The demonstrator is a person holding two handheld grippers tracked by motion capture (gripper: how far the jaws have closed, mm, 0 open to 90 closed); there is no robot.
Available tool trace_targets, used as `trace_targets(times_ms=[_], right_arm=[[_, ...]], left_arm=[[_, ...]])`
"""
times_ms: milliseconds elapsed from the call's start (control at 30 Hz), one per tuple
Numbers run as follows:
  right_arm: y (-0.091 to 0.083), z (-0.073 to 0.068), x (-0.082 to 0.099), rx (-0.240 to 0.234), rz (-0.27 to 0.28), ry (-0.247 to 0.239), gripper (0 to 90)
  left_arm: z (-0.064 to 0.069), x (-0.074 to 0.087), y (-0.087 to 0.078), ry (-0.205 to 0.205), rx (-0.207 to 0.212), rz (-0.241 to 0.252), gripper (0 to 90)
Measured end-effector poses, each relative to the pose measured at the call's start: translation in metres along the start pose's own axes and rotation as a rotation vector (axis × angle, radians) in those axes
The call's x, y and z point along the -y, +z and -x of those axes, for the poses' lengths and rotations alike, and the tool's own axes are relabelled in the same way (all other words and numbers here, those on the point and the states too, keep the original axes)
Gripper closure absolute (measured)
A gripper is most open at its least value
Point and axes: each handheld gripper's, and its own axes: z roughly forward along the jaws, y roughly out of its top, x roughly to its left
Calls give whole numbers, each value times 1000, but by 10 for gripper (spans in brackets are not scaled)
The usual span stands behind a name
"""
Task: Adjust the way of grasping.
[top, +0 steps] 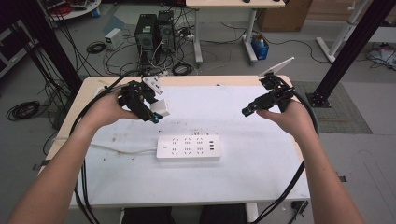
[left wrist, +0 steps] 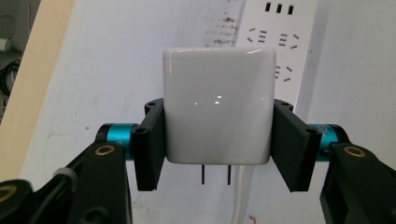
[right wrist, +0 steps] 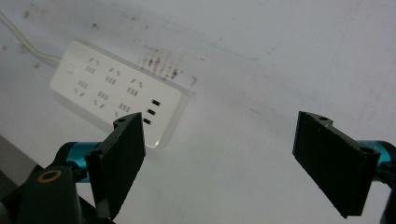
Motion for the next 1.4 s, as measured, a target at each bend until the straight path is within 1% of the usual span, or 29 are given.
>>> trace_targets(times_ms=[67,100,133,167,200,267,333,367,400,433,467,533,600,633,700,733,767,800,967,1000,1100,1167,1233,1300,1333,1367,1400], right_arm=[[1,-3,-1,-55,16,12,164],[1,-3,-1,-55,16,12,164],[2,-5,-2,-80,23,20,164],[5,-9,-3,-132,30,29,164],[6,-10,-3,-152,33,34,164],[9,-12,-4,-226,42,64,165],[11,-14,-5,-281,53,83,165],[13,-15,-5,-294,59,85,165],[14,-16,-5,-315,59,96,165],[15,-17,-5,-341,62,105,165],[17,-18,-5,-366,66,114,165],[19,-20,-5,-410,67,136,165],[21,-22,-5,-461,75,161,165],[23,-23,-5,-477,72,165,165],[25,-25,-4,-501,65,180,165],[25,-25,-4,-501,65,180,165],[27,-27,-4,-525,60,188,165],[30,-32,-4,-554,58,209,165],[35,-39,-7,-595,56,232,166],[36,-41,-7,-599,45,243,166],[40,-44,-8,-598,33,249,167],[43,-47,-9,-614,27,254,168],[44,-50,-10,-627,29,249,238],[47,-53,-11,-638,20,248,250],[47,-55,-11,-636,15,245,289],[48,-56,-12,-631,29,239,319],[49,-56,-12,-642,25,247,344]], left_arm=[[2,-4,2,20,13,15,424],[2,-4,2,20,13,15,424],[5,-9,4,35,25,26,424],[6,-11,5,41,25,30,424],[8,-15,6,55,27,32,424],[11,-20,8,72,25,40,424],[14,-27,9,84,33,55,424],[15,-29,11,82,42,73,424],[16,-32,11,94,46,82,424],[18,-35,12,97,48,101,425],[19,-38,13,106,53,106,424],[23,-43,15,106,60,140,425],[25,-49,18,120,78,160,425],[25,-51,19,127,86,163,425],[26,-56,22,140,98,173,425],[26,-56,22,140,98,173,425],[28,-60,25,151,110,182,425],[29,-62,27,151,114,190,425],[31,-72,32,162,132,217,425],[32,-73,33,162,137,226,425],[33,-77,35,169,134,234,425],[34,-79,36,170,129,237,425],[36,-80,38,167,129,248,425],[37,-82,38,175,124,244,425],[38,-83,39,176,125,243,424],[38,-83,39,182,122,243,425],[38,-83,39,185,116,249,425]])
